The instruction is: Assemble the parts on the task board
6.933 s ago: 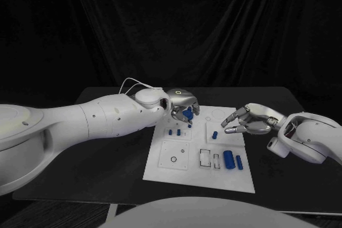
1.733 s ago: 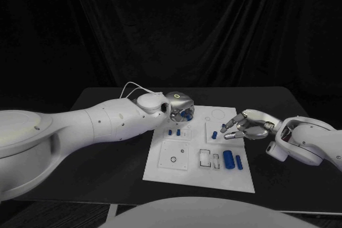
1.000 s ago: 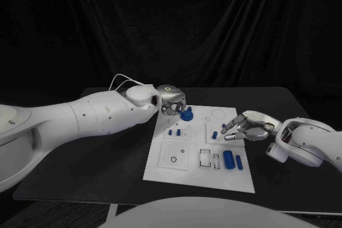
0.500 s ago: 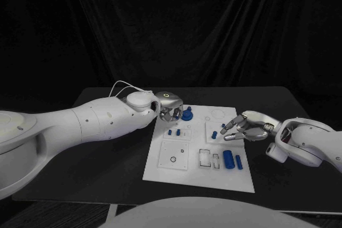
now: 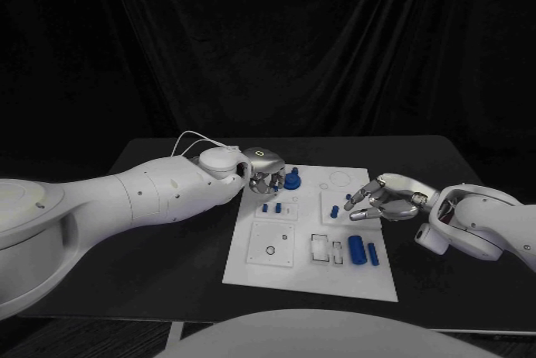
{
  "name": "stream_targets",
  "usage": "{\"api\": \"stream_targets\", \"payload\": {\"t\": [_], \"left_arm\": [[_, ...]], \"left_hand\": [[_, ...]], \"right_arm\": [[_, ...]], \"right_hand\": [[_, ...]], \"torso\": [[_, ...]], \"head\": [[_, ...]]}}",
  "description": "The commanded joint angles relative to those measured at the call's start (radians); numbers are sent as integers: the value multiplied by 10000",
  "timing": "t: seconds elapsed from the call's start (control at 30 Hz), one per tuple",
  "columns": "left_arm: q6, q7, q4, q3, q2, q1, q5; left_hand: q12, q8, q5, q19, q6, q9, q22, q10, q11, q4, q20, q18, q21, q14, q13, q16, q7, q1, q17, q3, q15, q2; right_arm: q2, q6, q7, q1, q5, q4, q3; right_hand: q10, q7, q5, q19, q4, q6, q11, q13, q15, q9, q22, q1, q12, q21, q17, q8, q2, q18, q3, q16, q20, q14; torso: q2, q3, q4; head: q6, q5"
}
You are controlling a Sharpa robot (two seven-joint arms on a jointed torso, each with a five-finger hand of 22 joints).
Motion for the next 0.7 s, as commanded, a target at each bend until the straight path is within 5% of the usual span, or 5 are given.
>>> {"api": "stream_targets", "payload": {"t": [0.03, 0.7], "left_arm": [[68, 102, -43, 9, 44, -27, 10], [250, -71, -218, 10, 168, -168, 10]], "left_hand": [[-52, -44, -60, 112, -88, -13, 1722, -23, -40, 0, -74, 55, -53, -11, -11, -81, -5, -41, -25, 47, -71, -34], [-84, -95, -44, 93, -148, -33, 1708, 7, -33, 0, -71, 65, -117, -44, -37, -152, -1, -41, -130, 58, -67, -60]], "right_arm": [[-10, -14, 13, -28, 11, 16, 3], [-45, -17, 8, -30, 11, 33, 3]], "right_hand": [[191, 9, 0, 376, -18, 87, -39, -2464, -49, -14, 2098, 472, -271, -26, -9, 32, 487, 87, -30, -62, 72, 397], [190, 10, -2, 376, -18, 84, -38, -2460, -48, -15, 2099, 471, -270, -25, -5, 30, 485, 86, -33, -60, 74, 395]], "torso": [[7, 0, -1], [3, 5, 1]], "head": [[-2, -31], [-2, -112]]}}
